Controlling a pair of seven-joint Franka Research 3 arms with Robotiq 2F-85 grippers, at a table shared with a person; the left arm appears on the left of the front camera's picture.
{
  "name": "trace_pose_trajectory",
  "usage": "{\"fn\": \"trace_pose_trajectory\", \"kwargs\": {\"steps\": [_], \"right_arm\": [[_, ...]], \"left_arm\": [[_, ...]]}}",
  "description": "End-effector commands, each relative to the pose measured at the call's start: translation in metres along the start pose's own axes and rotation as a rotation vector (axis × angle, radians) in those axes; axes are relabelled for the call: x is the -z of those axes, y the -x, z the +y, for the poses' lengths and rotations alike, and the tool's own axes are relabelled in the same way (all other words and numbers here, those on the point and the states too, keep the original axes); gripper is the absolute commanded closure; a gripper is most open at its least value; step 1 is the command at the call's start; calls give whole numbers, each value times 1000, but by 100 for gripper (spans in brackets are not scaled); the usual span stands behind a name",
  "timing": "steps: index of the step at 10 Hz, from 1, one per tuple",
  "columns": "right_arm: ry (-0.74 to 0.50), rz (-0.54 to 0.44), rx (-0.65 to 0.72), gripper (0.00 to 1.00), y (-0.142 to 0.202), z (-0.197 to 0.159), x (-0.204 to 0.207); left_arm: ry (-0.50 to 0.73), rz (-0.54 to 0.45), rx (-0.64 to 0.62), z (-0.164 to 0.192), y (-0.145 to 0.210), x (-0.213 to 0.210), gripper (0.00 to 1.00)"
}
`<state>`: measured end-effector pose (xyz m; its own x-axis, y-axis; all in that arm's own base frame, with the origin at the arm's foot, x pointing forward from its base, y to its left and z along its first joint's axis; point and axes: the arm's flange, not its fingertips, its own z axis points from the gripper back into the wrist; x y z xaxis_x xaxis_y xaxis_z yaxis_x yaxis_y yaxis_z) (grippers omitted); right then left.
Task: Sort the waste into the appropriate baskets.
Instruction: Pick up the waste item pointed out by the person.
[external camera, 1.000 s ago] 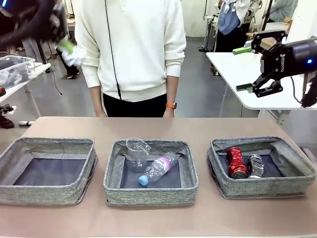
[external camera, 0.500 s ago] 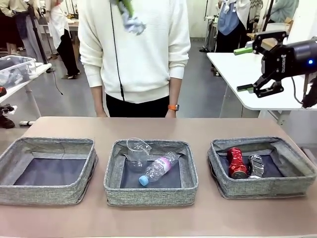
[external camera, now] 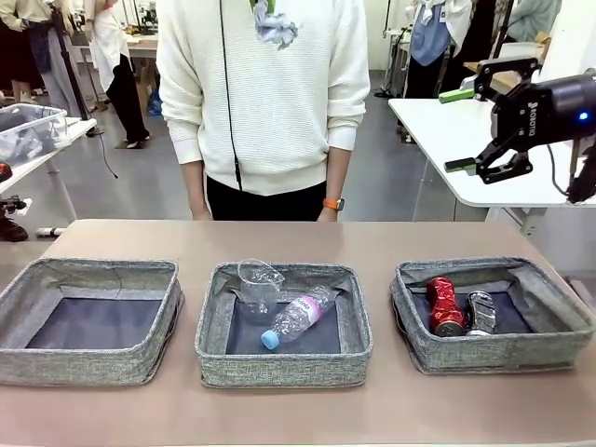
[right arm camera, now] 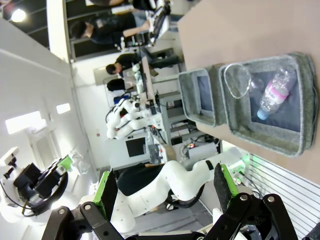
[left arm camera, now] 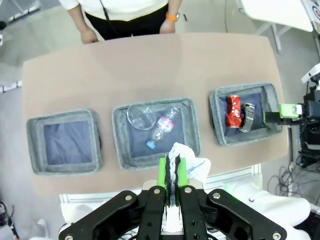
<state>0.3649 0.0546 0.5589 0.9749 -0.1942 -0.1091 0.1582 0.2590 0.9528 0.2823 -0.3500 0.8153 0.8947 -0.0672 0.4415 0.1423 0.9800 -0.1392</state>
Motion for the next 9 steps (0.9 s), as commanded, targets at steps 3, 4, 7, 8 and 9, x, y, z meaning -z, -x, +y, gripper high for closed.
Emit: {"fn": "trace_pose_trajectory", "kwargs": {"steps": [3,4,7,8,9], "right_arm": [[-33,-2,13,0,0,4,1],[-33,-2,13,0,0,4,1],[-33,-2,13,0,0,4,1],[-33,-2,13,0,0,4,1],[-33,-2,13,0,0,4,1]], "left_arm": [[5,13,-9,0,-5,5,93],[5,13,-9,0,-5,5,93],[5,13,-9,0,-5,5,93],[5,13,-9,0,-5,5,93],[5,13,-9,0,-5,5,93]]}}
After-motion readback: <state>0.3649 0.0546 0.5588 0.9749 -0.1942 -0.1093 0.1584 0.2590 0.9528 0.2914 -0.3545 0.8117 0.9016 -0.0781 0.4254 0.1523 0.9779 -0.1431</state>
